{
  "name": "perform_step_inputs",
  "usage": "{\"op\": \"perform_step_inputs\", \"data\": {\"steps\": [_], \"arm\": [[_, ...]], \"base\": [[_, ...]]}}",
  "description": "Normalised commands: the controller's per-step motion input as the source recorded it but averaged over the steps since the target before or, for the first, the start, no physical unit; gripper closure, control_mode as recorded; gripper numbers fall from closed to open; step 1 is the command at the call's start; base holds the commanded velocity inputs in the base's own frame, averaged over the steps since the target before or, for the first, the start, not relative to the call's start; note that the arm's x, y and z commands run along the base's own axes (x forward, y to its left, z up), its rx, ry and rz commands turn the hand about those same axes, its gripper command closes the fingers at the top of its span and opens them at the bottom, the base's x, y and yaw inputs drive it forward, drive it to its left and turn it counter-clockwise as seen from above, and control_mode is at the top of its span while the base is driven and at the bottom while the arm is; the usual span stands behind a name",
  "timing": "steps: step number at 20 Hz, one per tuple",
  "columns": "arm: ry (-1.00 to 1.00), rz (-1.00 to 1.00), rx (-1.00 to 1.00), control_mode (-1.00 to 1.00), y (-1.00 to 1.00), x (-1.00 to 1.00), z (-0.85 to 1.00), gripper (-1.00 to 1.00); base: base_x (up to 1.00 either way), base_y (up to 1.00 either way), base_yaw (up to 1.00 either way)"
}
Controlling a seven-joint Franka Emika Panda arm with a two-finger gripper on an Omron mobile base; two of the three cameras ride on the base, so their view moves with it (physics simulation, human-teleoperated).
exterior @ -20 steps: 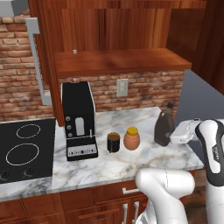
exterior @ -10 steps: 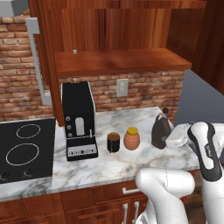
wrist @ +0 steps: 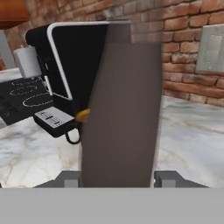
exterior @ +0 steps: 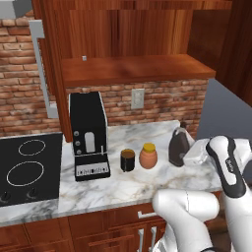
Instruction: Pick the syrup bottle and honey bottle from the cabinet and place them next to the mug.
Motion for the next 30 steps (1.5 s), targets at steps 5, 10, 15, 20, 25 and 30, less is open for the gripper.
{"op": "perform_step_inputs", "data": {"steps": [5, 10, 15, 20, 25, 30], "arm": [[0.00, 0.00, -0.03, -1.00, 0.00, 0.13, 0.00, 1.00], [0.00, 0.00, -0.05, -1.00, 0.00, 0.08, -0.04, 1.00], [0.00, 0.00, -0.06, -1.00, 0.00, 0.00, -0.03, 1.00], [-0.06, 0.00, -0.02, -1.00, 0.00, 0.00, -0.01, 1.00], [-0.11, 0.00, 0.00, -1.00, 0.00, 0.07, -0.25, 1.00], [-0.06, 0.00, 0.00, -1.00, 0.01, 0.09, -0.40, 1.00]], "base": [[0.00, 0.00, 0.00], [0.00, 0.00, 0.00], [0.00, 0.00, 0.00], [0.00, 0.00, 0.00], [0.00, 0.00, 0.00], [0.00, 0.00, 0.00]]}}
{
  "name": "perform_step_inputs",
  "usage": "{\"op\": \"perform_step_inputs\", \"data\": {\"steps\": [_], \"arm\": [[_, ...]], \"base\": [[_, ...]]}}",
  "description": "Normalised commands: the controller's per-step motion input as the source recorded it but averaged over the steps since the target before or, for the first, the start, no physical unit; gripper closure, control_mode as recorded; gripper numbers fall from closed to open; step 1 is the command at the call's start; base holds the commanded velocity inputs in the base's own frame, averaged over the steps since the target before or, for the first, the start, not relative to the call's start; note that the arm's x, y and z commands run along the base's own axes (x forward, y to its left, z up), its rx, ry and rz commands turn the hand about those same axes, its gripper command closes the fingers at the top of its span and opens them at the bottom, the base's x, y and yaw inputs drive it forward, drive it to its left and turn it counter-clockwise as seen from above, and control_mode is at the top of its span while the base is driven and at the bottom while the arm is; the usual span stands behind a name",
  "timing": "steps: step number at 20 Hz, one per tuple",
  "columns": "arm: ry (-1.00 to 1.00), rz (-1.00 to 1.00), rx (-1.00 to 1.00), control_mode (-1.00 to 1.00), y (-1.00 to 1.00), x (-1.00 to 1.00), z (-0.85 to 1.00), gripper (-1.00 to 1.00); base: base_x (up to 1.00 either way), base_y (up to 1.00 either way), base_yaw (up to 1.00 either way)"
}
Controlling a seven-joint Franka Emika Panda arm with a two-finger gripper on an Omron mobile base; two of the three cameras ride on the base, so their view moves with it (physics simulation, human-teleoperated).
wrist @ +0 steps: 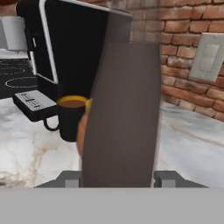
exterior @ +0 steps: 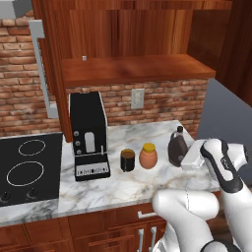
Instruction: Pick the syrup bottle and honey bottle from the cabinet and place them next to the mug.
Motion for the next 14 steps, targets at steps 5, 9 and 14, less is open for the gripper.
{"op": "perform_step_inputs", "data": {"steps": [5, 9, 14], "arm": [[-0.11, 0.00, 0.00, -1.00, 0.02, 0.03, -0.19, 1.00], [-0.10, 0.00, 0.00, -1.00, 0.02, 0.02, -0.07, 1.00], [-0.04, 0.00, 0.00, -1.00, 0.09, 0.04, 0.00, 1.00]], "base": [[0.00, 0.00, 0.00], [0.00, 0.00, 0.00], [0.00, 0.00, 0.00]]}}
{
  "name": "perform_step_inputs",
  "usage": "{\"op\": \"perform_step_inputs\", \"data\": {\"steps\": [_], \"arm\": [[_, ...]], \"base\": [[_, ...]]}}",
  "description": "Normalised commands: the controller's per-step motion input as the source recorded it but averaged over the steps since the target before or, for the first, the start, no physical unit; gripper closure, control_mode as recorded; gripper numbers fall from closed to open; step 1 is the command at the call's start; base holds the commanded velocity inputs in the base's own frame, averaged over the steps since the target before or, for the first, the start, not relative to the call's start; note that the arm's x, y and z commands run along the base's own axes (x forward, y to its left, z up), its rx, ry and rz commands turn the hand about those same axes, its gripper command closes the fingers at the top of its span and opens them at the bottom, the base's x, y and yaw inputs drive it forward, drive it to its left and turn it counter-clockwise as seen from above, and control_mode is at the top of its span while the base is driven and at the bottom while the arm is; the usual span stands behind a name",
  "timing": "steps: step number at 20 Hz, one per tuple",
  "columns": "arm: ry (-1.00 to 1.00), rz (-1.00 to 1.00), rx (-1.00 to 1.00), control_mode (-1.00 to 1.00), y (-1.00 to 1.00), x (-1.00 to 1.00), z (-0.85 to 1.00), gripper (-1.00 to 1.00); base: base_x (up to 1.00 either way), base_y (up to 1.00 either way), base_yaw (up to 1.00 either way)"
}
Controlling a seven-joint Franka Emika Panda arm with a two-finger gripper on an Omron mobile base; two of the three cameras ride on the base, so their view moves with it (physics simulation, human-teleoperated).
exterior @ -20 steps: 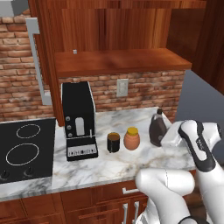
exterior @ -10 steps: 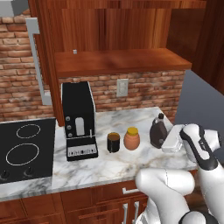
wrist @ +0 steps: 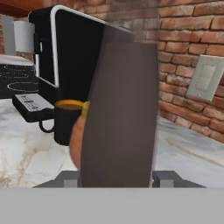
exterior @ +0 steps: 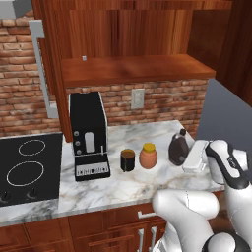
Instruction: Pick the syrup bottle and honey bottle from the cabinet and place them next to the mug.
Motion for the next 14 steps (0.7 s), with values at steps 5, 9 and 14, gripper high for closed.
{"op": "perform_step_inputs", "data": {"steps": [5, 9, 14], "arm": [[0.00, 0.00, 0.00, -1.00, 0.20, 0.06, 0.00, 1.00], [0.00, 0.00, 0.00, -1.00, 0.21, 0.11, 0.00, 1.00], [0.00, 0.00, 0.00, -1.00, 0.14, 0.19, 0.00, 1.00]], "base": [[0.00, 0.00, 0.00], [0.00, 0.00, 0.00], [0.00, 0.00, 0.00]]}}
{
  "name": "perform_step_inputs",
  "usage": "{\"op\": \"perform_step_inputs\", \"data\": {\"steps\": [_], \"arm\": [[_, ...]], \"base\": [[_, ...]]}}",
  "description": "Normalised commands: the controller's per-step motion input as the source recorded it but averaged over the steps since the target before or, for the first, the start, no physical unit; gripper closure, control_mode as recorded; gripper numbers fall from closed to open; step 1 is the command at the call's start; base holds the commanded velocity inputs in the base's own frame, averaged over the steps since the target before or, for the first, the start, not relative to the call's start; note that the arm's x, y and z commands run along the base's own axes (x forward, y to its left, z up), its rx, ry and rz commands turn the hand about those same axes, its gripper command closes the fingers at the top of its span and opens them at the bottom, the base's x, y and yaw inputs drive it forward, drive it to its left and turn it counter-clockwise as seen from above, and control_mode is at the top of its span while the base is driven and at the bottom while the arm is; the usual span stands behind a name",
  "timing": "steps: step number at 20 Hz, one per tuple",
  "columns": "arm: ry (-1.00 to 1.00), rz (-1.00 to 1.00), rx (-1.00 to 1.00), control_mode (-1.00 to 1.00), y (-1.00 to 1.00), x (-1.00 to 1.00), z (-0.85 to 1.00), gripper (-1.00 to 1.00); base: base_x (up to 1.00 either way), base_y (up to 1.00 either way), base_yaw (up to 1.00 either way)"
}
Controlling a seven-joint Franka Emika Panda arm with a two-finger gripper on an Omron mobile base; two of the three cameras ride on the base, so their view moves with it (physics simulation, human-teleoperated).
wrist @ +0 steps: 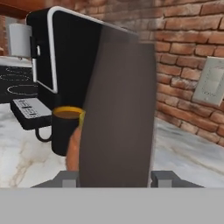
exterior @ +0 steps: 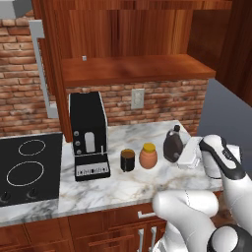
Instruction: Pick the syrup bottle and honey bottle from the cabinet and place them next to the mug.
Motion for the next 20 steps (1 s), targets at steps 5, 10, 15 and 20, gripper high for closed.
{"op": "perform_step_inputs", "data": {"steps": [5, 10, 15, 20], "arm": [[0.00, 0.00, 0.00, -1.00, 0.10, 0.08, -0.03, 1.00], [0.00, 0.00, 0.00, -1.00, 0.04, 0.01, -0.25, 1.00], [0.00, 0.00, 0.00, -1.00, 0.01, 0.02, -0.24, 1.00], [0.00, 0.00, 0.00, -1.00, 0.00, 0.05, -0.21, 1.00]], "base": [[0.00, 0.00, 0.00], [0.00, 0.00, 0.00], [0.00, 0.00, 0.00], [0.00, 0.00, 0.00]]}}
